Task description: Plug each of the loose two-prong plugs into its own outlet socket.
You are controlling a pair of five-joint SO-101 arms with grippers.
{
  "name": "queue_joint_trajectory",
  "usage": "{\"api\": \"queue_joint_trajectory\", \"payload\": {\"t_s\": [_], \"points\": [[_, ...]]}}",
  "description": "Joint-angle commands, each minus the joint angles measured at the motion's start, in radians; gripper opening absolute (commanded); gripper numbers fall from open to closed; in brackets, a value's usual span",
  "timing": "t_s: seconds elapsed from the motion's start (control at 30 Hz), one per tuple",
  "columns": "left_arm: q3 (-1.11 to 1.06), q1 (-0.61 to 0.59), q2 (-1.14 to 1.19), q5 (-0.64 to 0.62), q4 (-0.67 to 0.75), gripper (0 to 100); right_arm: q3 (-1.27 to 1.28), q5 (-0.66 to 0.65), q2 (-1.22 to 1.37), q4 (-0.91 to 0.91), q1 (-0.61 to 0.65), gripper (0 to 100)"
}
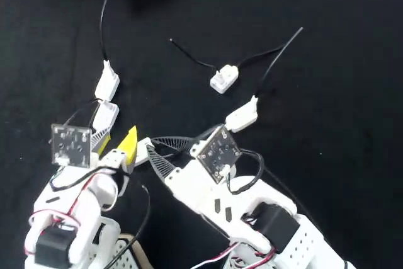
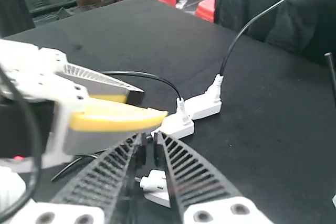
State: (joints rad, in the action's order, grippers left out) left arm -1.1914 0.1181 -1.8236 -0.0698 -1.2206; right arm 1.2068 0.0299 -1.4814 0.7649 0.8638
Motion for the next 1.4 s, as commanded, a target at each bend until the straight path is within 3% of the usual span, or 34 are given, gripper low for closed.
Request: {"api": "queue_joint_trajectory", "payload": {"t_s": [0.0,0.17,0.33,0.5,0.57,0.77,0.93,1.37], "points": [[0.096,-0.021,0.0,0.095,-0.083,16,-0.021,-0.031,0.025,0.002,-0.051,1.1],[0.108,-0.156,0.0,0.273,-0.166,16,-0.039,-0.109,0.226,-0.011,-0.189,1.1],[0.064,-0.39,0.0,0.396,-0.155,16,-0.131,-0.241,0.539,-0.002,-0.19,1.8],[-0.074,-0.545,0.0,0.46,-0.063,16,-0.351,-0.457,0.806,0.258,-0.117,15.8],[-0.14,-0.561,0.0,0.476,-0.031,16,-0.414,-0.502,0.894,0.345,-0.051,16.6],[-0.242,-0.565,0.0,0.471,0.017,16,-0.466,-0.402,1.102,0.301,0.069,16.8],[-0.303,-0.568,0.0,0.471,0.017,16,-0.518,-0.315,1.27,0.299,0.071,22.1],[-0.383,-0.673,0.0,0.476,0.018,16,-0.558,-0.281,1.515,0.31,0.091,19.5]]}}
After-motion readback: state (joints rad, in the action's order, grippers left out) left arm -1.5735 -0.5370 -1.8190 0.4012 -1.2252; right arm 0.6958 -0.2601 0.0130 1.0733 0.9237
